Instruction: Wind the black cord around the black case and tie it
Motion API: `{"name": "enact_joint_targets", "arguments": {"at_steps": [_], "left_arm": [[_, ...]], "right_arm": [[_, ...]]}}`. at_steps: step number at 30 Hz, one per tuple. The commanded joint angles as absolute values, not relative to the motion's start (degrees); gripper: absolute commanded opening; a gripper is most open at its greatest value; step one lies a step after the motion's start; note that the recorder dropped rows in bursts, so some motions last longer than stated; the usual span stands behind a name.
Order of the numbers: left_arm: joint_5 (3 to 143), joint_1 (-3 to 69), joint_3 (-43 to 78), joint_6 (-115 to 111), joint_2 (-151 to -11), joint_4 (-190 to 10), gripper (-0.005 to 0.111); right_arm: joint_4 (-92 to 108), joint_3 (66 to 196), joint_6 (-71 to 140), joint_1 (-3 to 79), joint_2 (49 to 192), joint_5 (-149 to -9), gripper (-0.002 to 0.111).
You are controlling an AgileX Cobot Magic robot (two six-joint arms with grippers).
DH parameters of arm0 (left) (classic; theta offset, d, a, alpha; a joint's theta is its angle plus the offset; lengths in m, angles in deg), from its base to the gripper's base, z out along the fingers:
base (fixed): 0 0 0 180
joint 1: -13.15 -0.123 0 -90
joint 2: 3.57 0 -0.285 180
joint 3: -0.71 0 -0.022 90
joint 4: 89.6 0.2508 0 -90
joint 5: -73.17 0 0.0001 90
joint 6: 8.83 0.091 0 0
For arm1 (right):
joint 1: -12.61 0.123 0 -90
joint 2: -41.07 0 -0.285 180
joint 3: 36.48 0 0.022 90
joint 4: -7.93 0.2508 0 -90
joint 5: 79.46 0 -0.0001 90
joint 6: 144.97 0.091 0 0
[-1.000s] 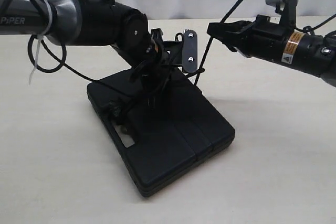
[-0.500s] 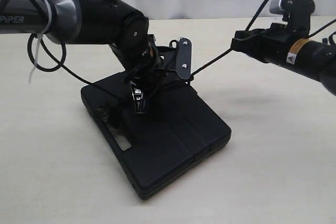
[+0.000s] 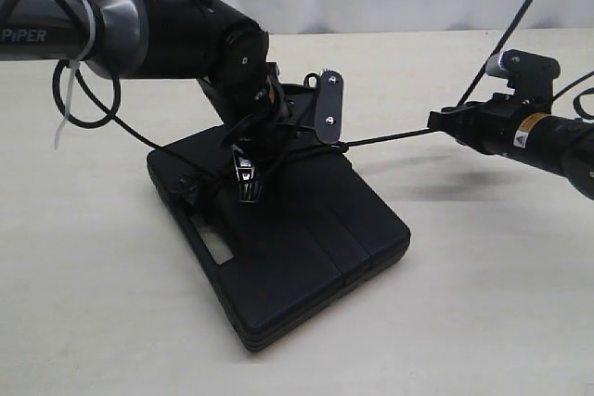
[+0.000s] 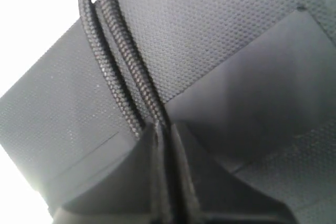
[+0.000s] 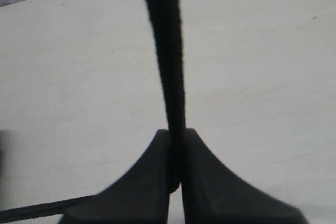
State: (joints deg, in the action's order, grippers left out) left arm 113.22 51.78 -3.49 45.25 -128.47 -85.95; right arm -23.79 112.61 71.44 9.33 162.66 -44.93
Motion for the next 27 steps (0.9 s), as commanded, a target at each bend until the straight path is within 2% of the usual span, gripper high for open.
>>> {"name": "enact_joint_targets", "arguments": {"at_steps": [1, 7, 12, 27], "left_arm": [[125.3, 51.2, -2.8, 45.1, -128.6, -84.1, 0.000], [126.9, 51.2, -2.8, 45.1, -128.6, -83.4, 0.000], [131.6, 51.1, -2.8, 35.6, -128.6, -73.4, 0.000], [129.6, 51.1, -2.8, 33.5, -128.6, -88.6, 0.001]], "right_arm": [[-19.9, 112.9, 70.6, 6.7, 162.6, -46.3, 0.004], [-22.7, 112.9, 72.3, 6.7, 161.3, -43.4, 0.004], [-24.6, 112.8, 73.4, 6.7, 156.3, -45.3, 0.004], [-25.5, 112.6, 73.4, 6.8, 155.8, -46.8, 0.004]]}}
